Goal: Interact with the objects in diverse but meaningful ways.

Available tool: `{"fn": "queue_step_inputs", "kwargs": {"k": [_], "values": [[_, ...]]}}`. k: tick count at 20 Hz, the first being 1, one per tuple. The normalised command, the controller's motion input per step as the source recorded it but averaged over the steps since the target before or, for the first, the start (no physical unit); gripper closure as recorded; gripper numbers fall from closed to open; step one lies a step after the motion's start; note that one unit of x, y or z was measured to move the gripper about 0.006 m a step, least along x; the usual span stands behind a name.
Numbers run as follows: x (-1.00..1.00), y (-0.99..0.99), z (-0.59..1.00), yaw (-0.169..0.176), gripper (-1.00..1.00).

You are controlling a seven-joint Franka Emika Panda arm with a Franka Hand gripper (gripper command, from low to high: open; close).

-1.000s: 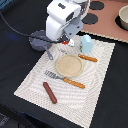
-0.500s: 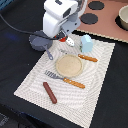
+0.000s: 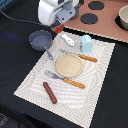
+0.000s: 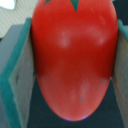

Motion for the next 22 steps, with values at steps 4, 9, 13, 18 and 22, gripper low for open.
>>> {"fn": "queue_step_inputs", "kwargs": {"k": [4, 9, 13, 18, 22], "values": [[-1.00, 0.11, -0.30, 0.000, 1.00], [-1.00, 0.07, -0.39, 0.000, 1.00], [-1.00, 0.01, -0.42, 0.000, 1.00], [-0.79, -0.12, -0.33, 0.000, 1.00], [-0.22, -0.20, -0.22, -0.002, 1.00]]}}
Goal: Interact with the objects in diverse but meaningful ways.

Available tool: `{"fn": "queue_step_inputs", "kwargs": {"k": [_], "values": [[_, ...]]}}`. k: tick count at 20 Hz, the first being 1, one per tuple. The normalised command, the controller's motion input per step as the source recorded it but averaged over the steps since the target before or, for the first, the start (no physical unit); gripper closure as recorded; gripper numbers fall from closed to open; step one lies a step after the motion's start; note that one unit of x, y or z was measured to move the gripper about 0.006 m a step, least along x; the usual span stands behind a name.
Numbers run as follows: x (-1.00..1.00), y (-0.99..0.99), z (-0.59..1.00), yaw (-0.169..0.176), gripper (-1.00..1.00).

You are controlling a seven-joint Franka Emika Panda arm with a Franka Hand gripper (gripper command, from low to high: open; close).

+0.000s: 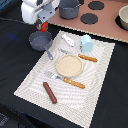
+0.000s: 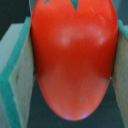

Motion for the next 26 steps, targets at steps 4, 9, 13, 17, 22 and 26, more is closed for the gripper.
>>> {"fn": "queue_step_inputs", "kwargs": {"k": [4, 9, 13, 17, 22, 26], "values": [[-0.02, -0.16, -0.17, -0.010, 1.00], [-0.05, -0.08, -0.25, -0.007, 1.00], [-0.22, -0.02, -0.36, 0.000, 1.00], [-0.25, -0.02, -0.39, 0.000, 1.00], [-0.30, -0.04, -0.30, 0.000, 1.00], [-0.41, -0.04, 0.18, -0.020, -1.00]]}}
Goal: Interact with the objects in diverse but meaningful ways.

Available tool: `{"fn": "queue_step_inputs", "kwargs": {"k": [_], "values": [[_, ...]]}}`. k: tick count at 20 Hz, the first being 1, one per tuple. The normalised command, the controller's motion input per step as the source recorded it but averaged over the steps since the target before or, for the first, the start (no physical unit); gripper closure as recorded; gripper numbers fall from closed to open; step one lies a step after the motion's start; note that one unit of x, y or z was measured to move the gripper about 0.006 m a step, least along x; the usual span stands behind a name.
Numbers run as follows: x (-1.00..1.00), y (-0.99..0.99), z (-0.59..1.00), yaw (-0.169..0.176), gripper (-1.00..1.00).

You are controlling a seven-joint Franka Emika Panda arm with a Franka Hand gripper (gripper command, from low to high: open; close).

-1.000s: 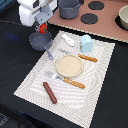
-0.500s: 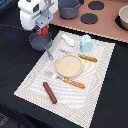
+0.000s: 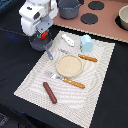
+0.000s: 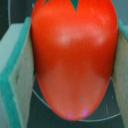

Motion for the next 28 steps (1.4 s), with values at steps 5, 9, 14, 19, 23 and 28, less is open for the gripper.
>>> {"fn": "queue_step_inputs", "kwargs": {"k": [5, 9, 14, 19, 23, 28], "values": [[-0.35, -0.02, 0.44, -0.047, -1.00], [-0.38, -0.03, 0.25, -0.035, -1.00], [-0.28, -0.14, 0.26, -0.027, -1.00], [-0.11, -0.56, 0.01, -0.042, -1.00], [-0.10, -0.69, -0.02, -0.050, -1.00], [-0.13, -0.66, -0.14, -0.059, -1.00]]}}
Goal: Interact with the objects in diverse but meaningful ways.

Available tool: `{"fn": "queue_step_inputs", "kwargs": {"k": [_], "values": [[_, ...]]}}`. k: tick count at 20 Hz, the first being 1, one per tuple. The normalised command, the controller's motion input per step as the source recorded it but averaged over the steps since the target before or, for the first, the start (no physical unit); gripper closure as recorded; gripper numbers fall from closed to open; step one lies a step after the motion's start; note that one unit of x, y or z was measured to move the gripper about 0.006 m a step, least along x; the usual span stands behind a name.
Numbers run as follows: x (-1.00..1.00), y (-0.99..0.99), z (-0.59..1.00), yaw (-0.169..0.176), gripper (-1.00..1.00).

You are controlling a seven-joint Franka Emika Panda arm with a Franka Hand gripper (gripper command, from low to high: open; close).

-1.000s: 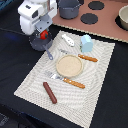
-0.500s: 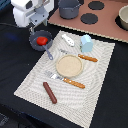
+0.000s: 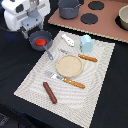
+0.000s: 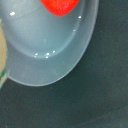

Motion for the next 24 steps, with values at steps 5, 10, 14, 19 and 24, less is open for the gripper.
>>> {"fn": "queue_step_inputs", "kwargs": {"k": [5, 10, 14, 19, 24], "values": [[-0.20, -0.38, -0.26, -0.038, -1.00], [-0.43, 0.07, -0.38, -0.006, -1.00], [-0.52, 0.29, -0.28, 0.000, -1.00], [-0.55, 0.20, -0.26, -0.001, -1.00], [-0.49, 0.08, -0.29, 0.000, -1.00]]}}
